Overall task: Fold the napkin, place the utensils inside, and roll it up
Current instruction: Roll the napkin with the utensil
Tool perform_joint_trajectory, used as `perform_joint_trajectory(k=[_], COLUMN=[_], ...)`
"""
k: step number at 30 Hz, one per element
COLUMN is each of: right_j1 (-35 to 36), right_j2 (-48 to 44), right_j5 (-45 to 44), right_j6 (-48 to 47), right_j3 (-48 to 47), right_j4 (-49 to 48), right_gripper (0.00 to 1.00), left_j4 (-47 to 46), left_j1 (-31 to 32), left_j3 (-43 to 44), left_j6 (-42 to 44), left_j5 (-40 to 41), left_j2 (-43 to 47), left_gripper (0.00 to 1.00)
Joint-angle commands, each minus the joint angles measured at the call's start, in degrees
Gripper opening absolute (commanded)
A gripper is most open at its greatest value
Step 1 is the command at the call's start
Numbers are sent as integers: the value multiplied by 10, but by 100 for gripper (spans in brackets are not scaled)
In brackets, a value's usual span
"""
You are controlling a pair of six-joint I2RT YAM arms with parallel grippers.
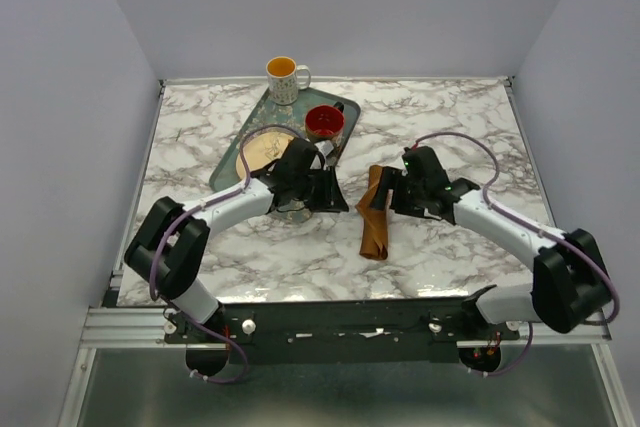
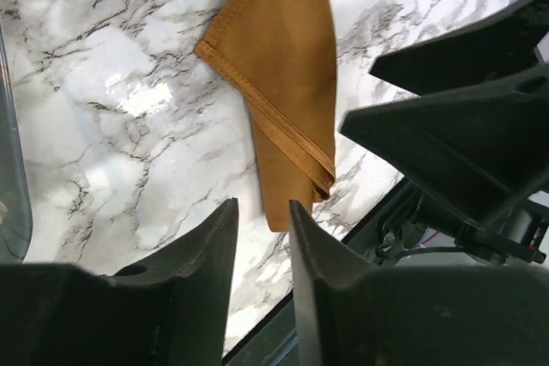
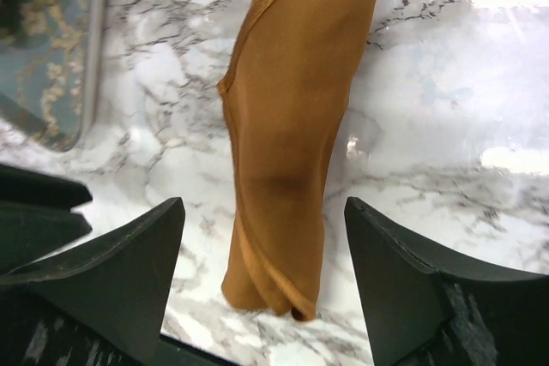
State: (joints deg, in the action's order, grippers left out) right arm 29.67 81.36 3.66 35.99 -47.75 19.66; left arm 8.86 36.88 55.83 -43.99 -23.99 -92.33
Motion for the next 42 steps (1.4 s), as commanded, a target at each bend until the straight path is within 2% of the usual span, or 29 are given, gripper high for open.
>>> perform_joint_trajectory(k=[1,6,7,8,10,14,17,20,23,28,33,35,38,42], right_j1=[3,3,3,2,0,-1,-1,-1,-1,-1,-1,-1,-1,-1], right_j2=[-116,-270,-297,-316,-354,-310,-297,-328,-406,-520,-607,-647,-679,-663], right_j5=[-53,-102,-123,-131,-137,-128,-116,-122,-156,-226,-237,-241,-237,-227], right_j6=[-24,-55,-57,-60,-71,-83,-67,-79,-94,-105,-123,-130,-145,-159], right_j3=[14,5,5,8,14,-7,-16,-5,16,5,-9,-9,-1,-6], right_j4=[64,118,128,129,131,150,158,118,59,64,86,90,86,85], right_gripper=[84,91,93,100,100,100,100,100,100,100,100,100,100,100], left_j4=[26,31,31,32,37,47,13,-43,-78,-104,-126,-133,-153,-154], left_j1=[-10,-33,-38,-41,-45,-46,-47,-47,-48,-48,-50,-50,-50,-50], left_j3=[22,17,15,15,18,25,9,-20,-36,-45,-56,-65,-80,-77], left_j6=[36,66,71,73,76,59,40,36,44,89,100,102,109,101], left_j5=[-14,1,3,8,22,26,18,25,45,133,223,268,297,300], left_j2=[68,152,166,177,201,204,222,268,327,438,529,547,566,558], left_gripper=[46,64,65,66,68,68,68,71,76,85,94,98,99,99])
